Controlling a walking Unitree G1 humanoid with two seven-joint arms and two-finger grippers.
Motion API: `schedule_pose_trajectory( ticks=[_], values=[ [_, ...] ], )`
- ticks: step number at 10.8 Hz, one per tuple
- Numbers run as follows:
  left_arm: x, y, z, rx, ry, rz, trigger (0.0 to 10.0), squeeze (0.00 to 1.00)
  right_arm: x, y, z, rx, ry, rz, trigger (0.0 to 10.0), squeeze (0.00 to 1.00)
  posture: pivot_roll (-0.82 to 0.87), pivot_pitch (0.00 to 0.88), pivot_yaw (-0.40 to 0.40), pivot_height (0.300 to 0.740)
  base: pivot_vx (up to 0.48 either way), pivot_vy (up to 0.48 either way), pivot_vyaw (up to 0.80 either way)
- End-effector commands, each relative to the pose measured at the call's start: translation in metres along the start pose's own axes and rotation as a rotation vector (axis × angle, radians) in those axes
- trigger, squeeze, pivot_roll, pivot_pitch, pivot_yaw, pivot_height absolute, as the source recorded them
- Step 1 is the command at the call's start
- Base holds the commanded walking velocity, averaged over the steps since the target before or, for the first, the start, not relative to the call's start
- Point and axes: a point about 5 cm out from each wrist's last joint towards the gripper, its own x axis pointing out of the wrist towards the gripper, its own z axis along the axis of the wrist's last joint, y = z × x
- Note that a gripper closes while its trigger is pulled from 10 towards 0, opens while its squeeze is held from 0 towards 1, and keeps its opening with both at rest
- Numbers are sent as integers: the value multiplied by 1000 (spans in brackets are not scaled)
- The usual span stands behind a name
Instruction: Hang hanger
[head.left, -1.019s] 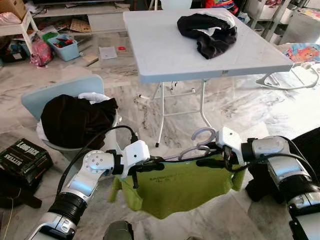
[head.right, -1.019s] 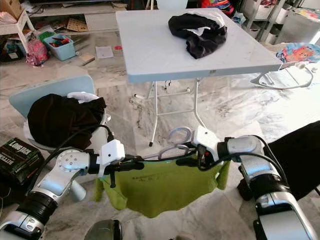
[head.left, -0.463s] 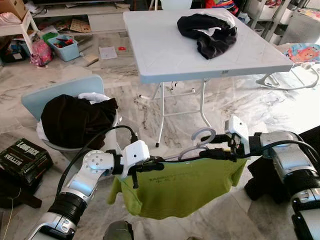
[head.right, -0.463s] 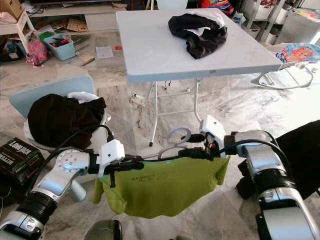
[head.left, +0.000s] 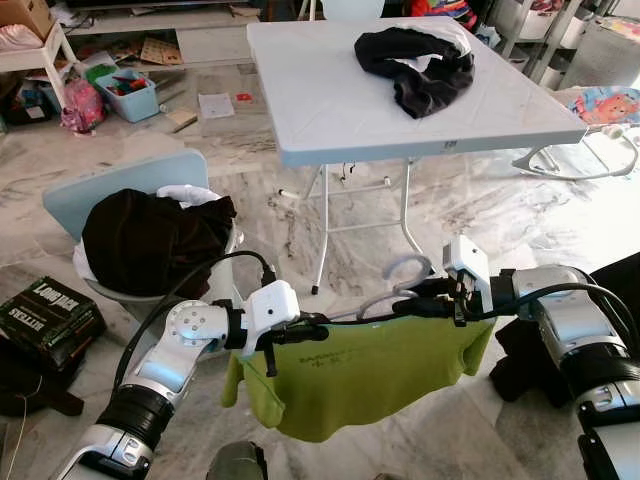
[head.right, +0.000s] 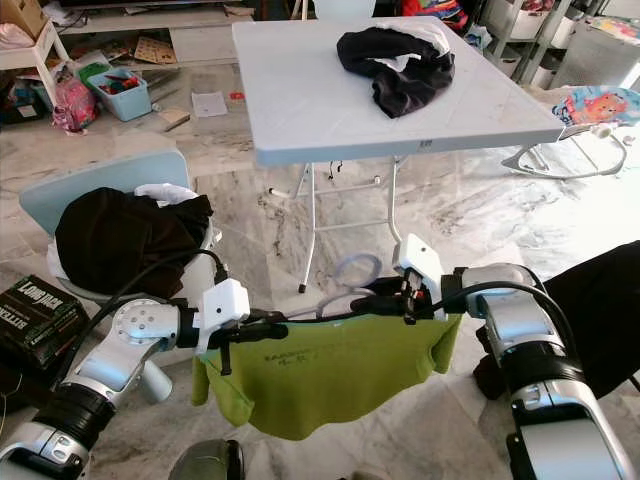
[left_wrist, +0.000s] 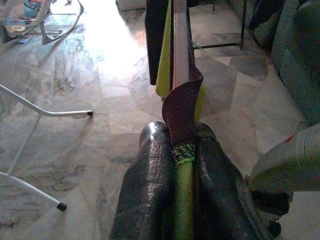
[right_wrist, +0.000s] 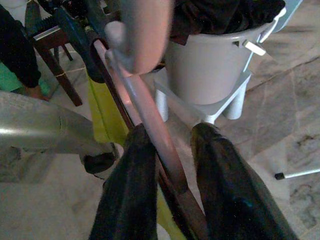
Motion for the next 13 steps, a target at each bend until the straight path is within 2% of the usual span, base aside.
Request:
schedule_pose_trajectory(
  ticks=[1, 4, 9, 10, 11, 12, 13],
  values=[
    [2, 7, 13, 43, -42, 11, 0, 0, 4, 2, 4, -7, -19, 24, 0, 0, -79, 0, -27, 740, 0, 0, 0],
    [0, 8, 10, 43, -35, 15, 0, 0, -4, -1, 5, -5, -10, 10, 0, 0, -82, 0, -30, 740, 0, 0, 0],
    [-5, 15, 6, 61, 0, 51, 0, 0, -4, 2, 3, 10, -28, -1, 0, 0, -83, 0, -26, 740, 0, 0, 0],
    [-6, 17, 5, 76, 12, 65, 824, 0, -4, 2, 2, 11, -36, -17, 0, 0, -83, 0, -26, 740, 0, 0, 0],
    [-7, 19, 5, 83, 15, 77, 4196, 0, -5, 1, 4, 10, -67, -58, 0, 0, -82, 0, -28, 740, 0, 0, 0],
    [-7, 20, 4, 73, 16, 86, 10000, 969, -4, 2, 5, 6, -76, -64, 0, 0, -83, 0, -28, 740, 0, 0, 0],
    [-6, 22, 3, 52, 8, 111, 10000, 1000, -4, 5, 5, 6, -83, -62, 0, 0, -87, 0, -27, 740, 0, 0, 0]
  ],
)
